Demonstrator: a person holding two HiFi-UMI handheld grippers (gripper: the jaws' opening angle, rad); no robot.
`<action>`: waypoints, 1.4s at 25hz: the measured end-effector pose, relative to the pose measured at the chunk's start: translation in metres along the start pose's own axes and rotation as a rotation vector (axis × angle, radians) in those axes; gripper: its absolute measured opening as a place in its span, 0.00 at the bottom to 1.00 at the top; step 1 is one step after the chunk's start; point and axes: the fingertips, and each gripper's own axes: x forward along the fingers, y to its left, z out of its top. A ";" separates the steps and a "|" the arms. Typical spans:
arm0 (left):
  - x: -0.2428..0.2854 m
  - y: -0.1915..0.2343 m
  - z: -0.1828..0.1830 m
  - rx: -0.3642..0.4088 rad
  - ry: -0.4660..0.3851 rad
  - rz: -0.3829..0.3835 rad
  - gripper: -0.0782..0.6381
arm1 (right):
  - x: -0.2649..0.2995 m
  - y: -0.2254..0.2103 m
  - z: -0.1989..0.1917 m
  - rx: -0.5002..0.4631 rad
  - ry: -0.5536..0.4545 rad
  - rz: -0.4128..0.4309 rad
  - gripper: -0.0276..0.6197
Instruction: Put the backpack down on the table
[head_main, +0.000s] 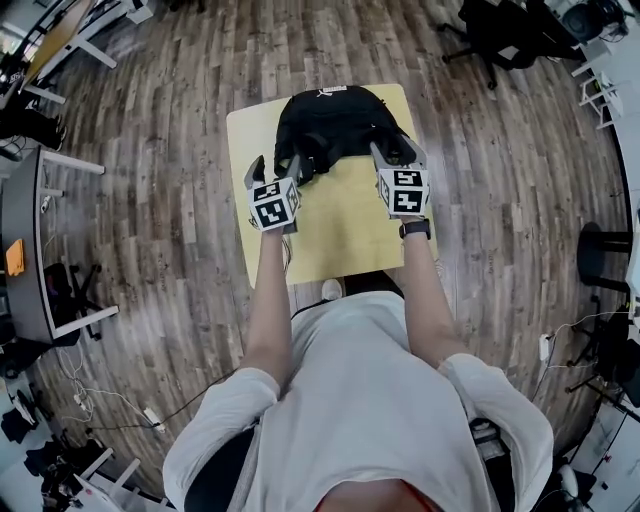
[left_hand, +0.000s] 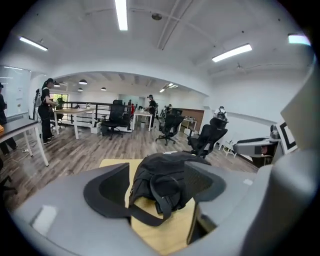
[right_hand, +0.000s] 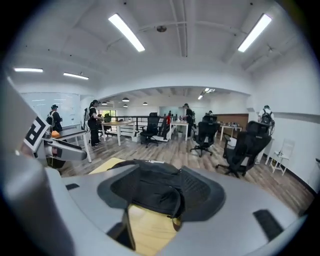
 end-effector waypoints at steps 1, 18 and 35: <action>-0.007 -0.007 0.008 0.016 -0.023 -0.014 0.59 | -0.007 0.003 0.008 -0.004 -0.022 -0.003 0.42; -0.137 -0.071 0.108 0.141 -0.335 -0.079 0.51 | -0.137 0.039 0.096 -0.004 -0.310 -0.061 0.33; -0.181 -0.083 0.126 0.148 -0.440 -0.021 0.18 | -0.187 0.041 0.124 -0.015 -0.400 -0.104 0.11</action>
